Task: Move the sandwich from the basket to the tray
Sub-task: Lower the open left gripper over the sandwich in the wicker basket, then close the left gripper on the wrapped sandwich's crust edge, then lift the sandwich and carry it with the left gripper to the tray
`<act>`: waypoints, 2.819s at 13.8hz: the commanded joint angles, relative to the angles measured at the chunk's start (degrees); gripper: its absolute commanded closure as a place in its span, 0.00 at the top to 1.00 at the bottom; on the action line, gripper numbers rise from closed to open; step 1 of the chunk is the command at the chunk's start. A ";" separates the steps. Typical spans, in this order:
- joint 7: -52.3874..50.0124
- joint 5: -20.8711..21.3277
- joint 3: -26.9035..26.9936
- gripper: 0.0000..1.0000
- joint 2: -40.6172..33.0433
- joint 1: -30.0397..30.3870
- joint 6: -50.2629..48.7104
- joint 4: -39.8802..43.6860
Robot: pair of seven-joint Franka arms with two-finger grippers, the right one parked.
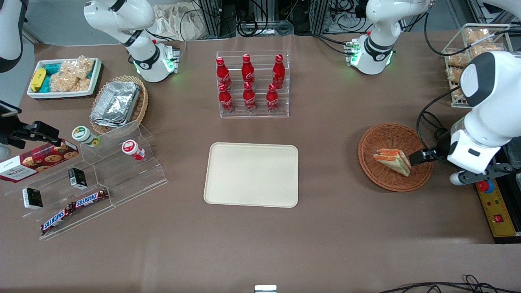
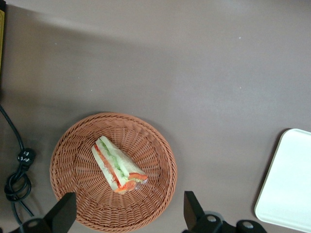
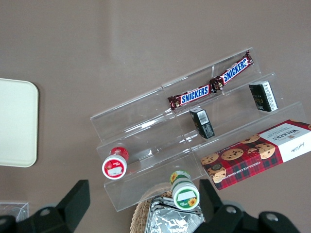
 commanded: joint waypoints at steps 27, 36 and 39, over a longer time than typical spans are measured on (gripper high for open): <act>-60.63 8.63 3.92 0.60 10.82 1.24 15.24 -23.47; -54.42 11.27 1.65 0.00 8.81 0.44 1.29 -11.19; -47.64 10.92 -1.60 0.00 7.48 0.44 -6.53 -3.03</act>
